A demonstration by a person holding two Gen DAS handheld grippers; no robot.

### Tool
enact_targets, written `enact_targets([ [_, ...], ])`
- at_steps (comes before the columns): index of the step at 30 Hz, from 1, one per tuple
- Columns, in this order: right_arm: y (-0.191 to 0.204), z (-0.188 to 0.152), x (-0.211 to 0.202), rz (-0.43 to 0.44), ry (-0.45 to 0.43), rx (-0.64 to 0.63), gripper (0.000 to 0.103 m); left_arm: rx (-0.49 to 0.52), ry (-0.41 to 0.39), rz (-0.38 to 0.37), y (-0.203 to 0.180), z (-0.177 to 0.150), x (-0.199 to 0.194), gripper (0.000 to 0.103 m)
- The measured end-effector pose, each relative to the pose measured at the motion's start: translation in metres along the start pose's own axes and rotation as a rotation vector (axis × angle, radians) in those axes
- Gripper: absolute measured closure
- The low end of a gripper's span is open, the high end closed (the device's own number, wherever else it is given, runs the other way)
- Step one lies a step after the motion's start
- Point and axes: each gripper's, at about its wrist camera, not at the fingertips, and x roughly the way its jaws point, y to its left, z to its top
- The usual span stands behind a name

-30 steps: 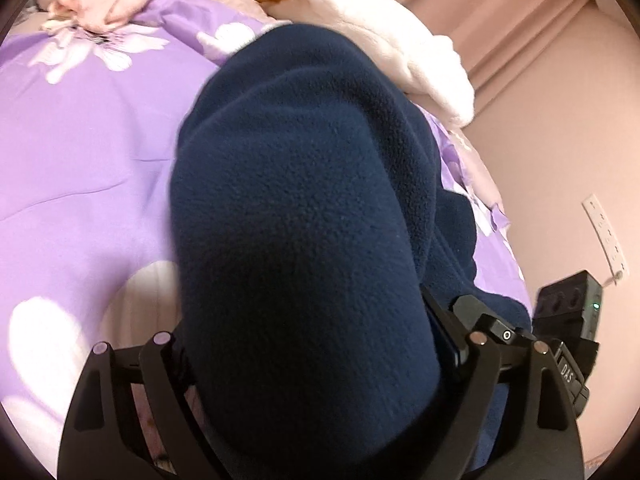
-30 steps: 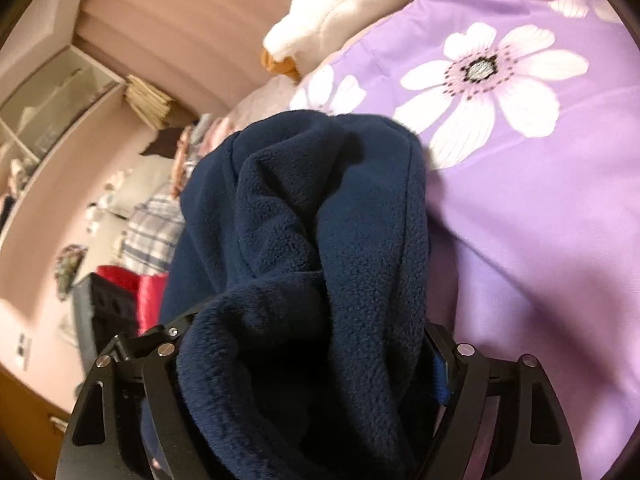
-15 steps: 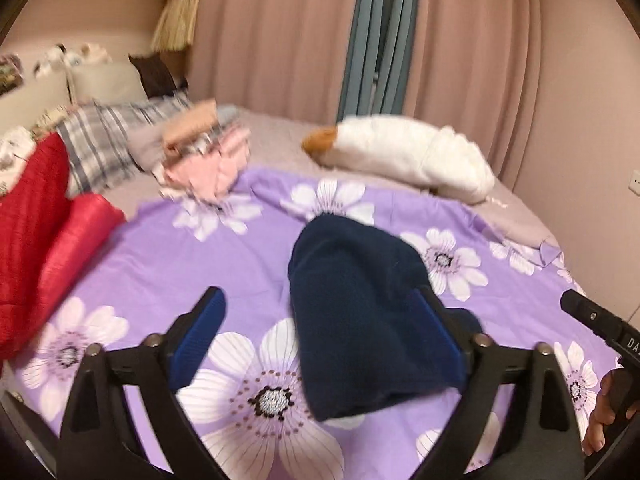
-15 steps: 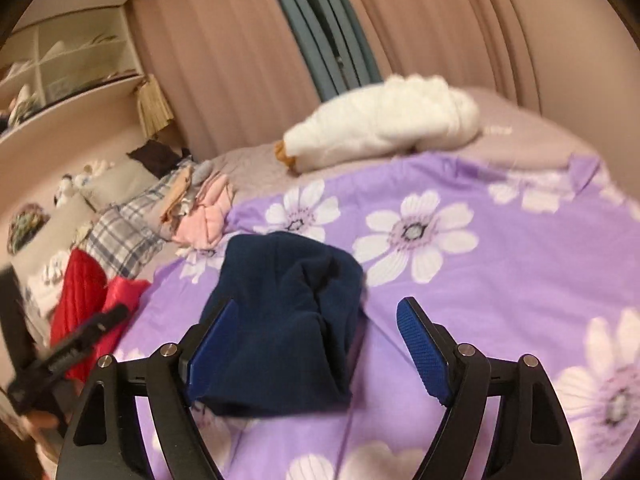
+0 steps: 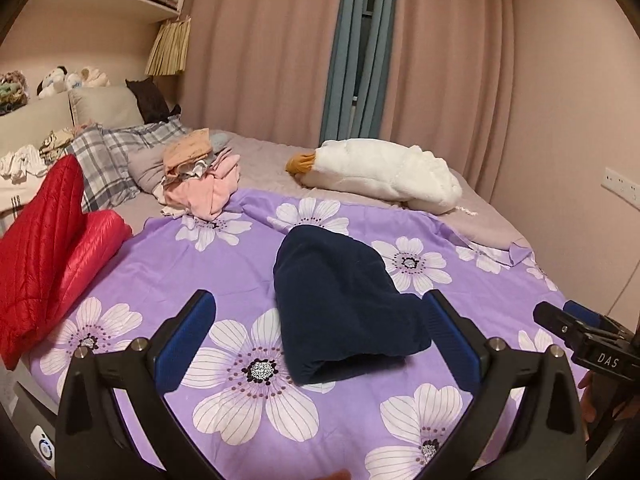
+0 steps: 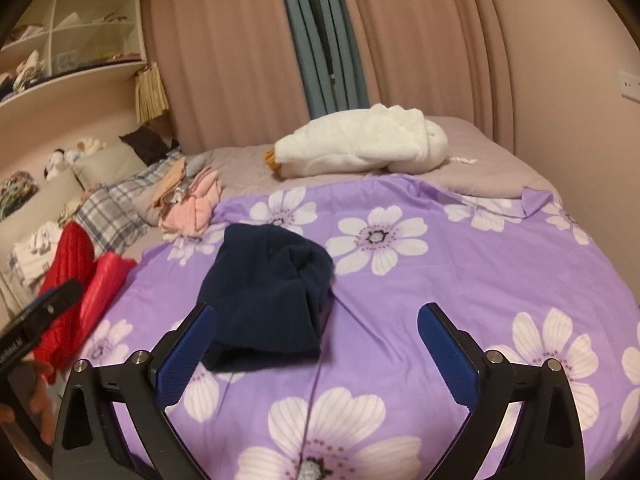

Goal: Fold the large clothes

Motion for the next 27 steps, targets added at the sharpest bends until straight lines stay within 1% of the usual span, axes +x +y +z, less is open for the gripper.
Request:
enact_targets([
  [3, 0.002, -0.002, -0.004, 0.004, -0.002, -0.022, 0.003, 0.006, -0.013, -0.006, -0.003, -0.001, -0.005, 0.000],
  [9, 0.006, -0.005, 0.001, 0.012, 0.019, -0.036, 0.003, -0.012, -0.026, -0.036, -0.003, -0.002, -0.008, 0.000],
  [13, 0.011, -0.010, 0.001, -0.015, 0.018, -0.057, 0.003, -0.011, -0.029, -0.044, -0.005, -0.001, -0.011, 0.000],
  [16, 0.011, -0.010, 0.000, -0.016, 0.017, -0.057, 0.003, -0.013, -0.030, -0.048, -0.005, -0.002, -0.013, 0.000],
  [21, 0.012, -0.010, 0.001, -0.013, 0.028, -0.061, 0.003, 0.000, -0.024, -0.043, -0.007, -0.003, -0.016, 0.000],
  [27, 0.014, -0.010, 0.000, -0.029, 0.027, -0.067, 0.003, -0.030, 0.004, -0.033, -0.004, -0.003, -0.012, 0.000],
])
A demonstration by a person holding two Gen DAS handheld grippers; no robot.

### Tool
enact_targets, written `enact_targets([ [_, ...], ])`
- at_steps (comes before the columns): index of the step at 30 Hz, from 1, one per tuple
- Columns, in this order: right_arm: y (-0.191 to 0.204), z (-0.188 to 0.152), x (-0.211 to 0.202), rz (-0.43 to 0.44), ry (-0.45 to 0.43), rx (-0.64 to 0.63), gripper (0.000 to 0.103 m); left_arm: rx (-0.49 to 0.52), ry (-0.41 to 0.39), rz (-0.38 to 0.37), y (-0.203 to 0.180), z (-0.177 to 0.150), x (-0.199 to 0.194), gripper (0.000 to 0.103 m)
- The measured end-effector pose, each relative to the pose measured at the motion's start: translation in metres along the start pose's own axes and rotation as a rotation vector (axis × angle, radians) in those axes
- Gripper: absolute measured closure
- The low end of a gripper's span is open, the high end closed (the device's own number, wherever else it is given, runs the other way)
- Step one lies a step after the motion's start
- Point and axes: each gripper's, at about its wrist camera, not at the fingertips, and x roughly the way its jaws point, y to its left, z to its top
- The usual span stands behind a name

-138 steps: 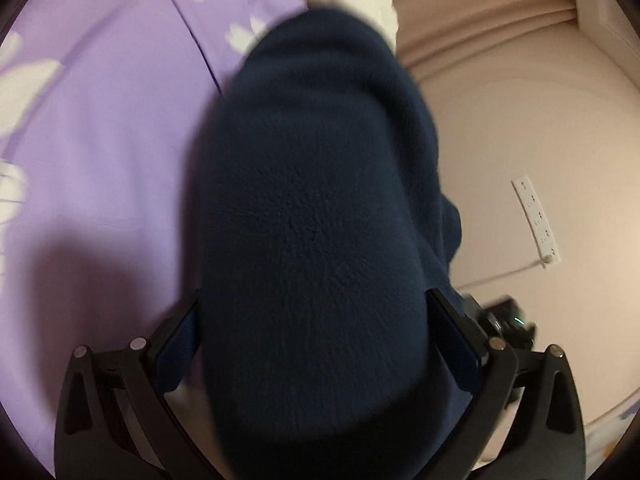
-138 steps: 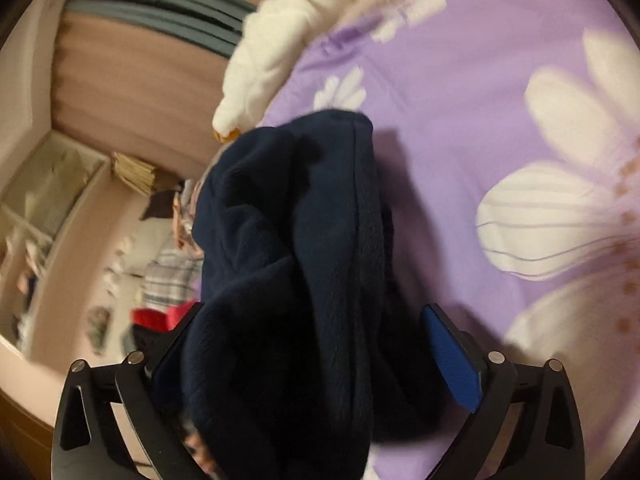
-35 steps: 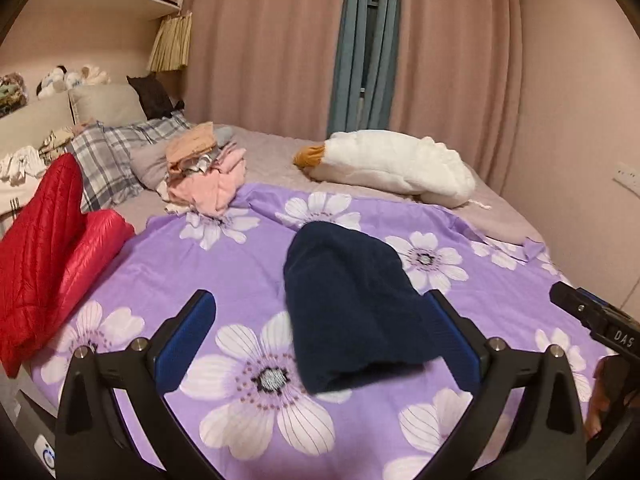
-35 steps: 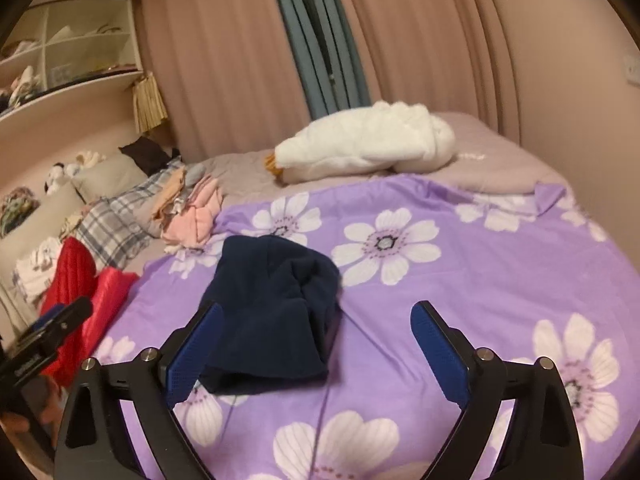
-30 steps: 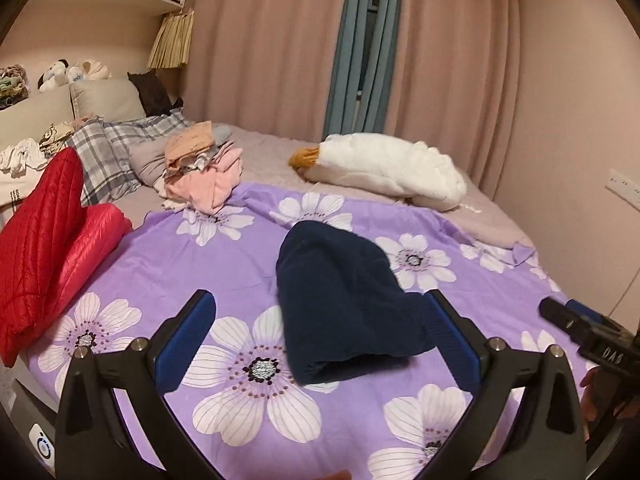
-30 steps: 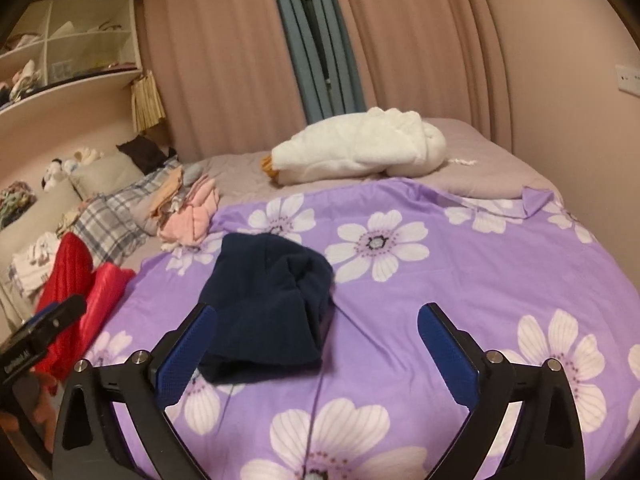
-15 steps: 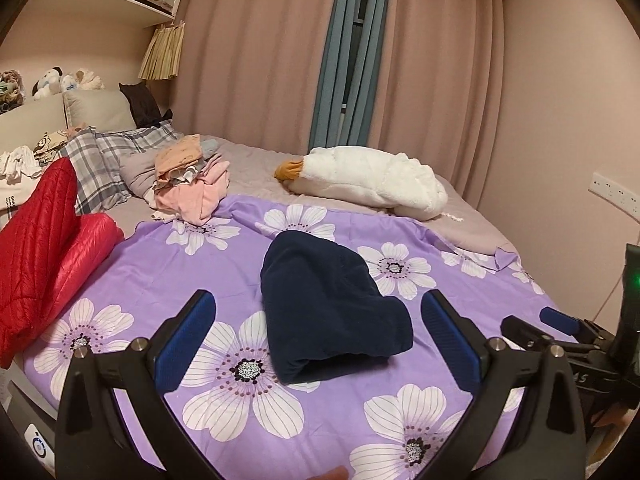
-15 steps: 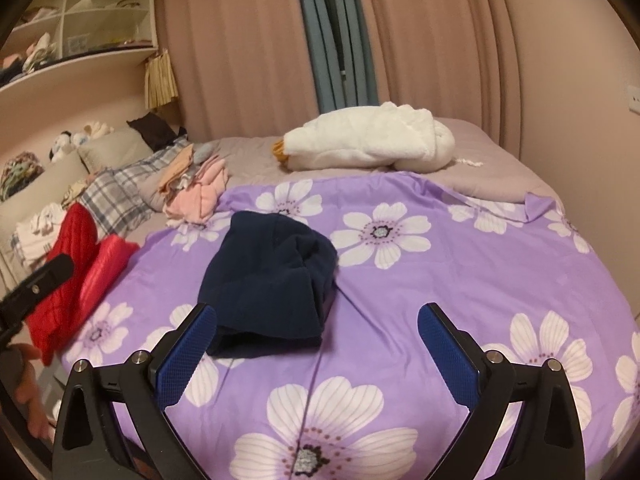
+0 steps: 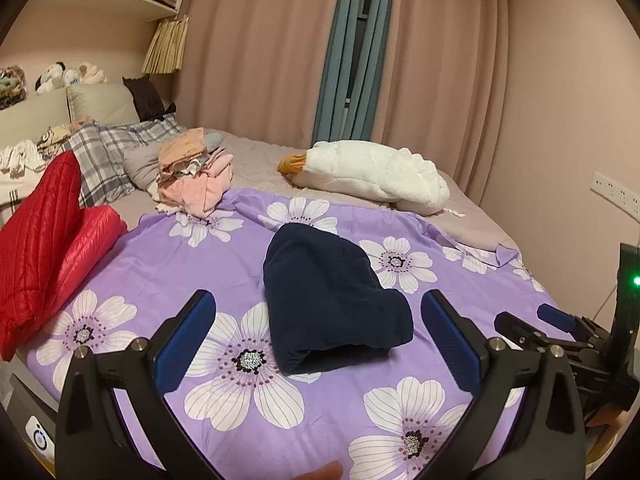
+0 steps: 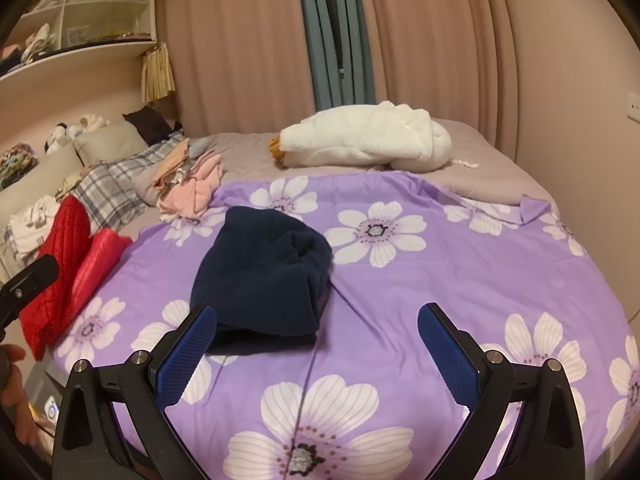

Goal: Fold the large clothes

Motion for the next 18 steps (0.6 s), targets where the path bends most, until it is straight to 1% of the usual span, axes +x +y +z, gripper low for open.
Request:
enact_targets([
  [5, 0.0004, -0.0003, -0.0001, -0.019, -0.002, -0.007, 0.003, -0.023, -0.005, 0.010, 0.0026, 0.0014, -0.0017, 0.000],
  [11, -0.0022, 0.0001, 0.0034, -0.030, 0.016, 0.003, 0.003, -0.013, 0.005, -0.002, 0.0023, 0.0024, -0.0012, 0.000],
  [18, -0.0018, -0.0010, 0.0054, -0.037, 0.024, 0.007, 0.003, 0.016, -0.014, 0.043, 0.0001, 0.0015, -0.0010, 0.000],
])
